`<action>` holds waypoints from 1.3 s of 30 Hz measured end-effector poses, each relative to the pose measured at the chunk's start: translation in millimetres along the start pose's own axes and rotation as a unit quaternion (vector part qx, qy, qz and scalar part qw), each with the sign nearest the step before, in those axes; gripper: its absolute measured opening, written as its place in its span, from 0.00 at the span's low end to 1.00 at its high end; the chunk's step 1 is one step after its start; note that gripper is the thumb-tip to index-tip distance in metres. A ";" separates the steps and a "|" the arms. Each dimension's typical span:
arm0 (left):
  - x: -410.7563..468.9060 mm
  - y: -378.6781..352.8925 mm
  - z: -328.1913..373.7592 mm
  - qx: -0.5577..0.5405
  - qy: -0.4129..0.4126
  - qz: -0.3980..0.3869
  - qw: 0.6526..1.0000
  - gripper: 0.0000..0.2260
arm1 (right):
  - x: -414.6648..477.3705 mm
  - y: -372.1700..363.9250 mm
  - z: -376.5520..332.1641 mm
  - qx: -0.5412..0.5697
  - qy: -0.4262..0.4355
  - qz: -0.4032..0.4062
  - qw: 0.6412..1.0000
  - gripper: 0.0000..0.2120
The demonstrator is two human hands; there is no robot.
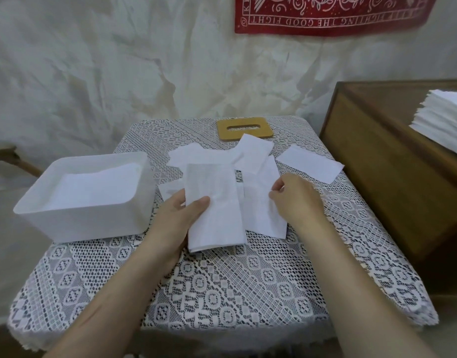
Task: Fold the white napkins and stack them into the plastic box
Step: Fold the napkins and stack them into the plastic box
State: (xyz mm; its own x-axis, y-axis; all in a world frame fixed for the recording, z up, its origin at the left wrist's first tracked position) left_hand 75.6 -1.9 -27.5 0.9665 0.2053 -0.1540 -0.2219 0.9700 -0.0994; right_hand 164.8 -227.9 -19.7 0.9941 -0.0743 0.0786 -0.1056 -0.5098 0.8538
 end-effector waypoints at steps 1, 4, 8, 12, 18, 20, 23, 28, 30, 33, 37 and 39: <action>-0.5 0.2 0.1 0.000 0.000 0.001 1.000 0.09 | -0.3 -0.6 -0.9 -0.003 0.002 -0.001 1.000 0.03; -1.9 0.4 0.5 0.000 0.001 -0.002 1.000 0.10 | -2.6 -0.1 -2.9 -0.014 0.016 0.002 1.000 0.06; -6.1 2.2 -1.0 -0.004 0.003 -0.006 1.000 0.09 | -6.5 -0.3 -8.9 -0.071 0.036 -0.010 0.997 0.08; -9.8 4.2 -1.1 0.003 0.002 -0.007 1.000 0.10 | -11.2 2.7 -11.5 -0.079 0.036 -0.011 0.996 0.09; -13.2 3.9 -1.9 0.001 0.004 -0.008 1.000 0.11 | -32.6 22.0 -13.4 -0.010 0.069 -0.060 0.996 0.12; -15.0 3.0 -2.3 0.001 0.008 -0.008 1.000 0.12 | -48.2 29.0 -9.0 -0.002 0.074 -0.101 0.992 0.09; -18.2 0.9 -1.5 -0.001 0.006 -0.005 1.000 0.11 | -66.2 36.0 3.7 -0.036 0.076 -0.138 0.987 0.07; -22.7 -1.6 -3.1 0.005 0.012 -0.006 1.000 0.13 | -63.8 36.4 20.8 -0.046 0.048 -0.097 0.993 0.05; -21.8 -2.0 -4.6 0.006 0.015 -0.008 1.000 0.13 | -57.7 34.1 21.5 -0.034 0.029 -0.062 0.997 0.07; -17.9 -0.2 -4.5 0.002 0.015 -0.005 1.000 0.13 | -44.2 26.0 17.7 -0.035 0.011 -0.026 0.999 0.10; -13.2 1.1 -3.4 0.006 0.011 -0.007 1.000 0.12 | -25.5 13.1 11.7 -0.038 -0.031 -0.042 0.998 0.13; -11.6 0.4 -3.3 0.007 0.010 -0.010 1.000 0.12 | -17.1 10.9 9.8 -0.029 -0.054 -0.060 0.996 0.12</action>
State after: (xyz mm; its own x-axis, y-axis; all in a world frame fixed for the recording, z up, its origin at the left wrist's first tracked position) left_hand 63.9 -4.3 -29.0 0.9679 0.1830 -0.1725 -0.2003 0.9757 -0.0885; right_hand 146.5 -240.5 -16.7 0.9909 -0.1094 -0.0782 0.0177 -0.4703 0.8823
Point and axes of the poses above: each hand's wrist, its own x-axis towards the middle knuckle, its own y-axis out of the back of the hand, z = x × y, the point moved 4 cm from there along x, towards the middle knuckle, and after that the axes turned 2 degrees about z, right-handed, at the moved point
